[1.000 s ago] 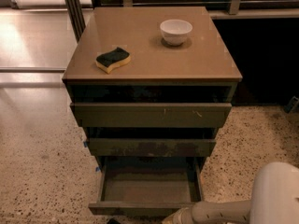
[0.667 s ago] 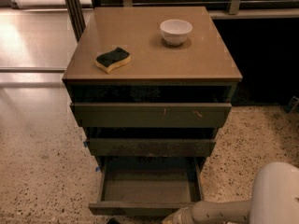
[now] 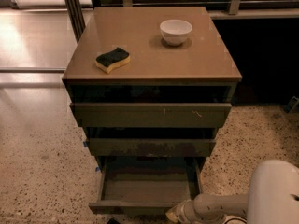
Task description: Close bottom drawer
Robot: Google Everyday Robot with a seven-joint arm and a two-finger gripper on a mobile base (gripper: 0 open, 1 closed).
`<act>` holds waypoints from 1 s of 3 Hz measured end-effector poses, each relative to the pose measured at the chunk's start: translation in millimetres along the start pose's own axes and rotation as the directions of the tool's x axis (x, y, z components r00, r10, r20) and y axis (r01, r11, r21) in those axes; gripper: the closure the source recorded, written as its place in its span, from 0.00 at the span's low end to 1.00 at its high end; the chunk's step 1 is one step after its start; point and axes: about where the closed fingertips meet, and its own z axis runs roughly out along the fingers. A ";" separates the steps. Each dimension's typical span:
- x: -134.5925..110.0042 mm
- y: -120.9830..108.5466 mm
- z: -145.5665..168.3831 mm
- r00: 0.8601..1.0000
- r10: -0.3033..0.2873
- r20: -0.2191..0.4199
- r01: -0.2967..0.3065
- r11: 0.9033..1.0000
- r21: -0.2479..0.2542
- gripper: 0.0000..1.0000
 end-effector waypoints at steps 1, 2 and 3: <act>-2.2 -4.6 -0.7 1.000 -0.004 0.001 0.004 1.000 0.010 1.00; -26.5 -33.4 -3.3 0.999 -0.020 0.029 0.018 0.997 0.069 1.00; -26.5 -33.5 -3.2 0.999 -0.019 0.029 0.017 0.997 0.070 1.00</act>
Offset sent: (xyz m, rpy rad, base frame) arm 0.0955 -0.0302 0.0186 -0.0790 -0.1526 -0.0673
